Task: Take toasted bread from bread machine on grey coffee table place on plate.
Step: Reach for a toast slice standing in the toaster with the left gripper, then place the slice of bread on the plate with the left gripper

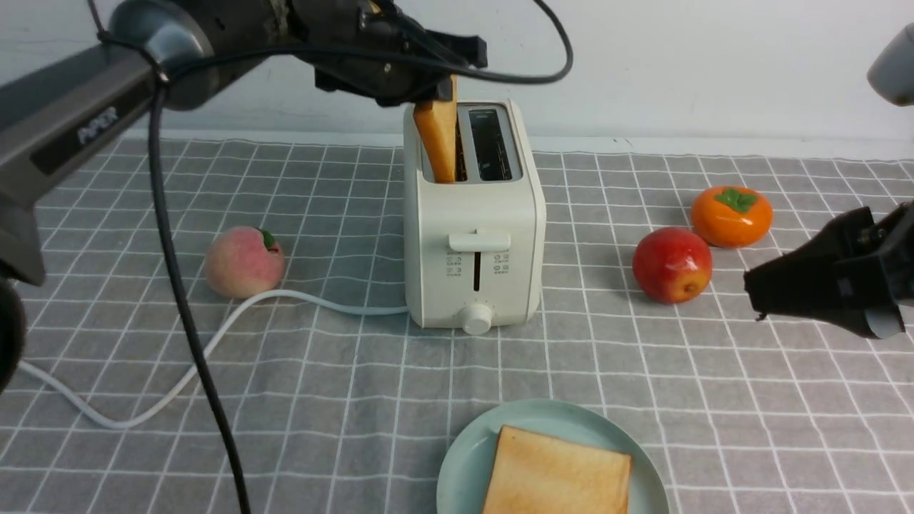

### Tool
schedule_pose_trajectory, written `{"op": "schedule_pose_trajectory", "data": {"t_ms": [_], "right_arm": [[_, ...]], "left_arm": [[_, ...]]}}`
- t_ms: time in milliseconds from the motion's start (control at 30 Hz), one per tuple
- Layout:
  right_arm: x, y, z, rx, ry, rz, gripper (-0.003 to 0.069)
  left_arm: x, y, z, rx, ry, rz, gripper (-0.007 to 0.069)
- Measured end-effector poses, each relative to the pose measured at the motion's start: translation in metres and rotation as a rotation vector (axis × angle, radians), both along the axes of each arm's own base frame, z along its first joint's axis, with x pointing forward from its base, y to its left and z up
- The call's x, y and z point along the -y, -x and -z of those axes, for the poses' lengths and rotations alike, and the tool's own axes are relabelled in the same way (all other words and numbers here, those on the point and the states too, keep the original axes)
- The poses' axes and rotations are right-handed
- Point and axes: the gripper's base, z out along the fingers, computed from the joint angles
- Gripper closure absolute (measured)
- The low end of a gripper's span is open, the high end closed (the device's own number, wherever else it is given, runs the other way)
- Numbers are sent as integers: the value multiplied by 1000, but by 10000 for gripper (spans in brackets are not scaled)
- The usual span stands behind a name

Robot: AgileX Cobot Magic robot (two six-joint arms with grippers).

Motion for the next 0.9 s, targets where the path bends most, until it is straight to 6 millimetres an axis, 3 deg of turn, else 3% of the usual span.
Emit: {"op": "schedule_pose_trajectory", "data": {"t_ms": [100, 200, 267, 300, 367, 433, 533, 567, 600, 667, 733, 767, 900], "right_arm": [[0, 0, 0, 0, 0, 0, 126], [0, 0, 0, 0, 0, 0, 126], [0, 0, 0, 0, 0, 0, 126], [0, 0, 0, 0, 0, 0, 126], [0, 0, 0, 0, 0, 0, 127], [0, 0, 0, 0, 0, 0, 130], [0, 0, 0, -2, -4, -1, 131], [-1, 0, 0, -2, -11, -1, 131], [-1, 0, 0, -2, -13, -1, 131], [-1, 0, 0, 2, -24, 2, 131], [-1, -1, -1, 8, -26, 4, 131], [-1, -1, -1, 8, -26, 4, 131], [-2, -1, -1, 7, -29, 4, 132]], "left_arm": [[-13, 36, -55, 63, 3, 19, 555], [-28, 75, -96, 105, -59, 73, 555], [-33, 92, -109, 115, -98, 109, 555], [-39, 114, -120, 117, -143, 169, 555], [-41, 127, -117, 89, -181, 229, 555], [-40, 144, -104, 30, -190, 338, 555], [-29, 151, -61, -88, -145, 486, 555], [-25, 152, -39, -140, -114, 534, 555], [-24, 152, -39, -133, -104, 541, 555], [-13, 153, 9, -243, 26, 599, 555], [-2, 153, 48, -324, 246, 581, 555], [-3, 153, 51, -326, 240, 579, 555], [1, 145, 103, -443, 538, 366, 555]]}}
